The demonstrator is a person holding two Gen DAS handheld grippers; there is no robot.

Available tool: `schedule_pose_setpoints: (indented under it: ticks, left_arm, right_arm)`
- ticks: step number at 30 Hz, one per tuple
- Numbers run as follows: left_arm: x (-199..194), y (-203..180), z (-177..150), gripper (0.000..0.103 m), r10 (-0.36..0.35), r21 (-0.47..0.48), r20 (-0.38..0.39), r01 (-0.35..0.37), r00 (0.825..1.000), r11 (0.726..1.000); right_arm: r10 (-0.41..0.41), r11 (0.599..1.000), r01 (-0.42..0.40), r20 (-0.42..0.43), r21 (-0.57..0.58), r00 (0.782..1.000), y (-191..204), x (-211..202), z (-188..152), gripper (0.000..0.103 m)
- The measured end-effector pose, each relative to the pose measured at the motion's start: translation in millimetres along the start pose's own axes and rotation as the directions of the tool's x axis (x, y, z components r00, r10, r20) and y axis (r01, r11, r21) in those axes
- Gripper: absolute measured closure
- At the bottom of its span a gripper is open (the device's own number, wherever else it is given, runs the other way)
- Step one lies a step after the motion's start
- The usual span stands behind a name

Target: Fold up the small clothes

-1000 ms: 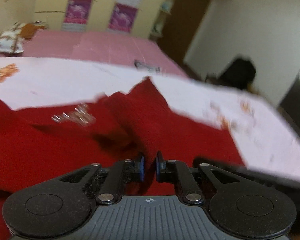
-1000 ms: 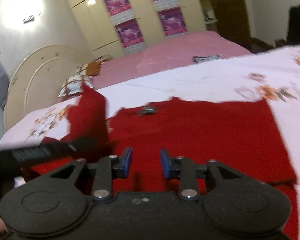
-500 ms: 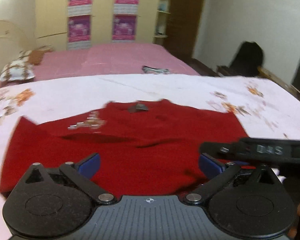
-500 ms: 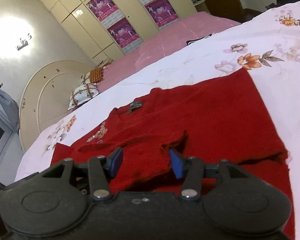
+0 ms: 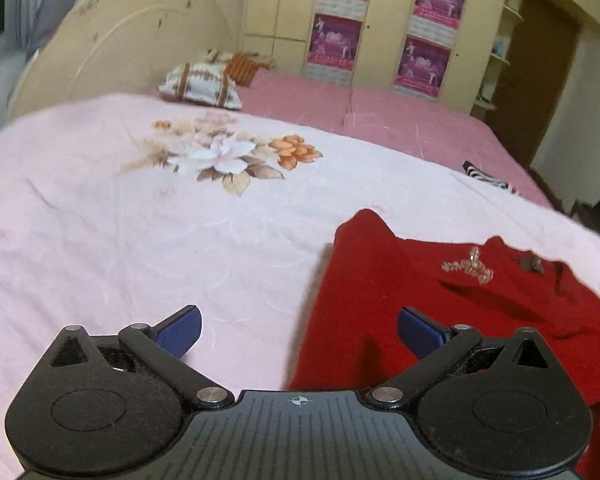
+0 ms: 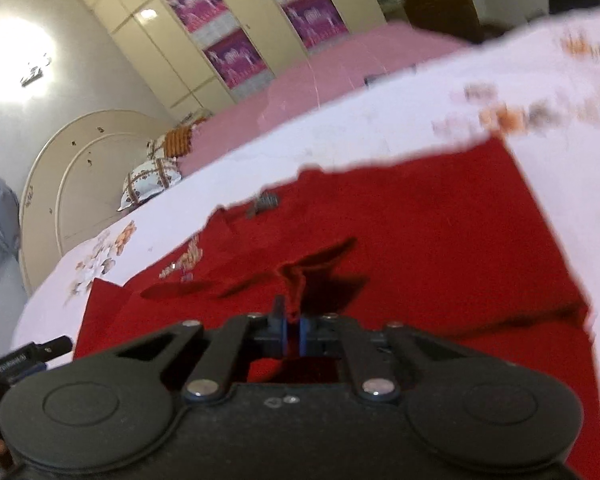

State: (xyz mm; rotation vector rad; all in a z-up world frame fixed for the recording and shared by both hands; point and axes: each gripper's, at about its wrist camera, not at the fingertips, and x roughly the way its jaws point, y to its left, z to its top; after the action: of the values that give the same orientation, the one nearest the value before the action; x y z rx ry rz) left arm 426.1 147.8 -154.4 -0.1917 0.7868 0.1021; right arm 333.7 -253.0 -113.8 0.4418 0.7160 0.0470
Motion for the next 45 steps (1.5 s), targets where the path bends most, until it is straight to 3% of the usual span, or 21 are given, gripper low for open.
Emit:
schedule_pose_setpoints:
  ticks: [4, 7, 10, 11, 12, 13, 14, 16, 19, 21, 25, 28, 31, 35, 37, 40, 42, 45]
  left_arm:
    - [14.3, -10.8, -1.5, 0.0, -0.053, 0.027, -0.026, 0.054, 0.998, 0.998]
    - [26.0, -19.1, -5.2, 0.0, -0.081, 0.02, -0.059, 0.082, 0.995, 0.996]
    - [38.9, -28.4, -7.9, 0.003, -0.077, 0.032, -0.077, 0.08, 0.994, 0.996]
    - [42.0, -29.7, -8.2, 0.029, -0.072, 0.025, -0.08, 0.074, 0.994, 0.997]
    - [47.0, -28.1, -7.8, 0.046, -0.076, 0.01, -0.097, 0.077, 0.992, 0.997]
    - [49.7, -25.8, -7.1, 0.053, -0.074, -0.012, -0.094, 0.073, 0.993, 0.997]
    - [49.3, -24.6, -6.9, 0.069, -0.075, -0.022, -0.084, 0.074, 0.994, 0.997]
    - [48.6, -27.8, -6.0, 0.086, -0.101, -0.024, -0.091, 0.099, 0.991, 0.995]
    - [40.3, -39.9, -7.4, 0.086, -0.102, 0.02, -0.053, 0.103, 0.993, 0.994]
    - [47.9, -40.0, -7.9, 0.086, -0.079, 0.022, -0.073, 0.081, 0.994, 0.997]
    - [50.2, -37.3, 2.7, 0.086, -0.077, -0.01, -0.083, 0.076, 0.994, 0.997]
    - [52.4, -41.1, 9.4, 0.086, -0.083, -0.021, -0.077, 0.082, 0.994, 0.996]
    - [58.8, -48.9, 16.6, 0.086, -0.075, -0.003, -0.075, 0.075, 0.994, 0.997]
    - [51.0, -54.0, 24.9, 0.086, -0.092, -0.002, -0.018, 0.092, 0.996, 0.996]
    - [52.7, -58.7, 24.4, 0.086, -0.12, 0.004, -0.028, 0.12, 0.992, 0.993]
    - [62.2, -71.5, 19.1, 0.086, -0.143, 0.037, -0.062, 0.146, 0.988, 0.989]
    - [72.7, -77.6, 15.6, 0.086, -0.114, 0.065, -0.069, 0.119, 0.991, 0.991]
    - [88.5, -75.4, 22.7, 0.086, -0.076, 0.074, -0.039, 0.079, 0.996, 0.994]
  right_arm:
    - [-0.067, 0.994, 0.072, 0.061, -0.081, 0.996, -1.9, -10.7, 14.5, 0.097]
    - [-0.136, 0.99, 0.139, 0.071, -0.036, 0.988, -24.5, -11.5, 20.2, 0.097]
    - [-0.123, 0.992, 0.123, -0.019, -0.006, 0.992, -40.9, 2.3, 17.1, 0.097]
    - [-0.129, 0.992, 0.129, -0.033, -0.014, 0.991, -41.7, 6.4, 12.9, 0.097]
    - [-0.147, 0.989, 0.146, -0.033, -0.033, 0.989, -41.8, 8.2, 9.2, 0.097]
    - [-0.158, 0.987, 0.157, -0.028, -0.035, 0.987, -42.8, 8.7, 6.8, 0.097]
    - [-0.161, 0.987, 0.16, -0.024, -0.024, 0.987, -45.2, 8.7, 5.3, 0.097]
    - [-0.201, 0.979, 0.2, -0.012, -0.027, 0.98, -48.5, 8.6, 4.1, 0.097]
    - [-0.26, 0.965, 0.261, 0.024, -0.034, 0.965, -49.3, 4.1, 2.0, 0.098]
    - [-0.281, 0.959, 0.281, -0.004, -0.027, 0.96, -57.0, 9.0, -1.7, 0.098]
    - [-0.214, 0.976, 0.213, -0.021, -0.034, 0.977, -57.1, 6.5, 0.8, 0.097]
    - [-0.198, 0.98, 0.198, -0.012, -0.026, 0.98, -57.8, 5.9, 3.7, 0.083]
    - [-0.201, 0.979, 0.201, -0.013, -0.02, 0.98, -57.8, 5.3, 4.3, 0.083]
    - [-0.256, 0.963, 0.262, 0.086, -0.066, 0.963, -51.3, -8.7, 10.7, 0.08]
    - [-0.237, 0.968, 0.245, 0.107, -0.061, 0.966, -48.8, -11.3, 15.8, 0.08]
    - [-0.171, 0.979, 0.178, 0.081, -0.095, 0.982, -37.0, 0.0, 19.0, 0.08]
    - [-0.152, 0.979, 0.156, 0.042, -0.13, 0.988, -29.0, 15.0, 15.8, 0.08]
    - [-0.202, 0.96, 0.194, -0.02, -0.203, 0.979, -29.4, 43.0, 7.5, 0.085]
